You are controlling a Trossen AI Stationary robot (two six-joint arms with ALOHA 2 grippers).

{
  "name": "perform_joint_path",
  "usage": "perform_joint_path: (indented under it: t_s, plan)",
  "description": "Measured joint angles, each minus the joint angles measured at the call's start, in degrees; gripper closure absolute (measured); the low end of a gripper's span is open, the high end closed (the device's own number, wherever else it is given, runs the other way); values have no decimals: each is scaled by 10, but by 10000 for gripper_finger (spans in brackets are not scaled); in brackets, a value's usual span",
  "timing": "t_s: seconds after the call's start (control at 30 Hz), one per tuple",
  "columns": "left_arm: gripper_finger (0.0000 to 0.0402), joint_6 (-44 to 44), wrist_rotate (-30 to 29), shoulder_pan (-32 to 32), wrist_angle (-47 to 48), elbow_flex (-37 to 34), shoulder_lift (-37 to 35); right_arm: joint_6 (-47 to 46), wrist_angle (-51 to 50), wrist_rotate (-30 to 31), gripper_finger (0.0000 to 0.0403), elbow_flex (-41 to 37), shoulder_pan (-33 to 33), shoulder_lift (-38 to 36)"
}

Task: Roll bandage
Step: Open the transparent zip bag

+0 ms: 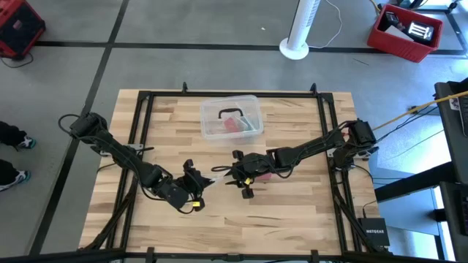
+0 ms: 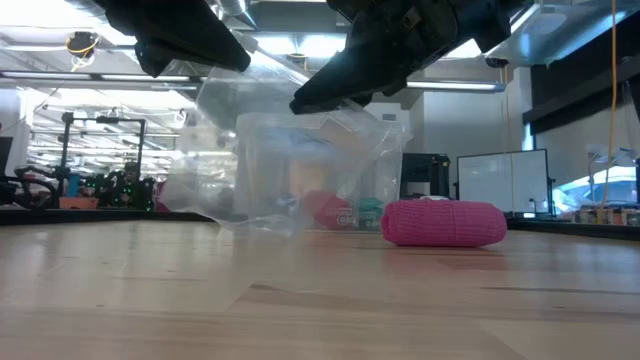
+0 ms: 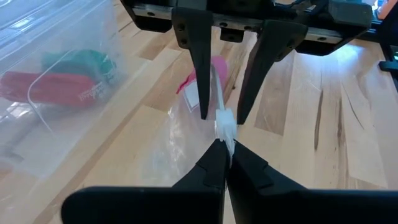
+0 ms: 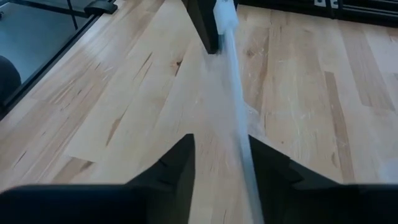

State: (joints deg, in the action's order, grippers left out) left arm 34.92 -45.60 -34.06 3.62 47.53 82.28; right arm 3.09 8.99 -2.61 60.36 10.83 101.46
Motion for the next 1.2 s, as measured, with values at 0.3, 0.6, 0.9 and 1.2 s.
perform_joint_path:
  t_s: [0.3, 0.6, 0.9, 1.2]
  plan:
    - [401, 0, 0, 0, 0, 0, 0, 17, -29, 0, 240, 0, 0, -50]
    - [401, -1, -7, 0, -1, 0, 0, 36, 167, -6, 260, 0, 0, -2]
    - [401, -26, -7, 0, -25, 0, 0, 48, 202, -10, 308, 0, -4, 31]
    - [401, -44, -7, 0, -30, 0, 0, 49, 216, -11, 318, 0, -4, 36]
